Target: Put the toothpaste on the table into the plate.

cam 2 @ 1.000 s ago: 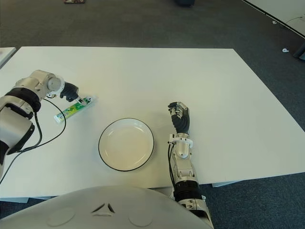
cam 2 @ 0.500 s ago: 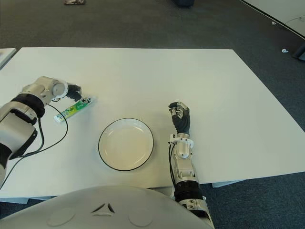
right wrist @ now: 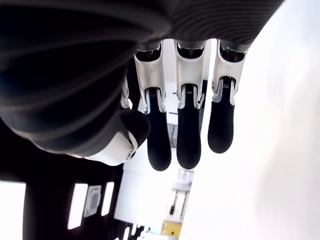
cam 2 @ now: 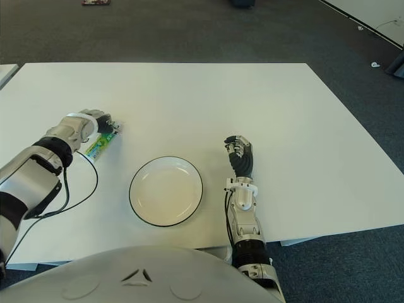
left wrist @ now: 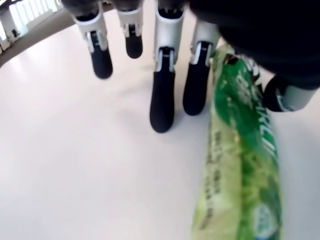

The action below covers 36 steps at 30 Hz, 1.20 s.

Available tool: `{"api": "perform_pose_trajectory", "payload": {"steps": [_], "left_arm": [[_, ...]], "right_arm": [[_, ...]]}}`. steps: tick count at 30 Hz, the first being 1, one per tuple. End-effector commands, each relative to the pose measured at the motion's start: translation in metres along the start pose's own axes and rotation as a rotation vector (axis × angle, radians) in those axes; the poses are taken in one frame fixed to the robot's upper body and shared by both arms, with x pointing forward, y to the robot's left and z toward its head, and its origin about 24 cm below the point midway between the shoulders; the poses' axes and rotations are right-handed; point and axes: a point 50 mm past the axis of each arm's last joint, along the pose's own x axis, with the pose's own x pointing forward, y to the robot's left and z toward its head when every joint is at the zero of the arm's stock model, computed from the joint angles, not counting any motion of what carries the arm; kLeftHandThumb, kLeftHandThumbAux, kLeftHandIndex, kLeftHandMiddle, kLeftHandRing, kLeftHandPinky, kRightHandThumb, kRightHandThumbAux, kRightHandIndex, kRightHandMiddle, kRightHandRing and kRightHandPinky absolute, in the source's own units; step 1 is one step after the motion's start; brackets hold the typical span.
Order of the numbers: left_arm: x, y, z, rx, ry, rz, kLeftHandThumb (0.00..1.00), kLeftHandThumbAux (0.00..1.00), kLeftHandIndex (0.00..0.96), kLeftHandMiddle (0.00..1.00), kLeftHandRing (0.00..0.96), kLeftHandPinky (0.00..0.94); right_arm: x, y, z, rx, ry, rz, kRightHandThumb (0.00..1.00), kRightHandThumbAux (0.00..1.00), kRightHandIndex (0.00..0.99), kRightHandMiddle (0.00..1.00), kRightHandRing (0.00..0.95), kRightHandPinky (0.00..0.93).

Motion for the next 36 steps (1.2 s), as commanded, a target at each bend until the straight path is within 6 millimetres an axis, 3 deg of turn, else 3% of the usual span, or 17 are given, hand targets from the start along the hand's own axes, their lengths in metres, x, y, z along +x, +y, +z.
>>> {"api": "perform_pose_trajectory", "payload": {"steps": [1,9,36], "left_arm": [[-0.006,-0.089,0.023,0.034,-0.052,-0.248,0.382,0.300,0.065,0.005,0.000,0.035],[-0.006,-0.091,0.029,0.028,-0.060,-0.241,0.377,0.286,0.003,0.000,0.000,0.007],[-0.006,-0.092,0.037,-0.005,-0.062,-0.279,0.331,0.286,0.000,0.000,0.000,0.002]], "right_arm": [[-0.001,-0.001,-0.001,0.002,0.002,0.003,0.708,0.729,0.422,0.479,0.474,0.483],[-0.003,-0.002,0.000,-0.006,-0.001,0.003,0.707,0.729,0.422,0.477,0.474,0.483],[-0.003,-0.001,0.000,-0.007,0.003,0.009,0.709,0.729,0.423,0.480,0.473,0.482]]}}
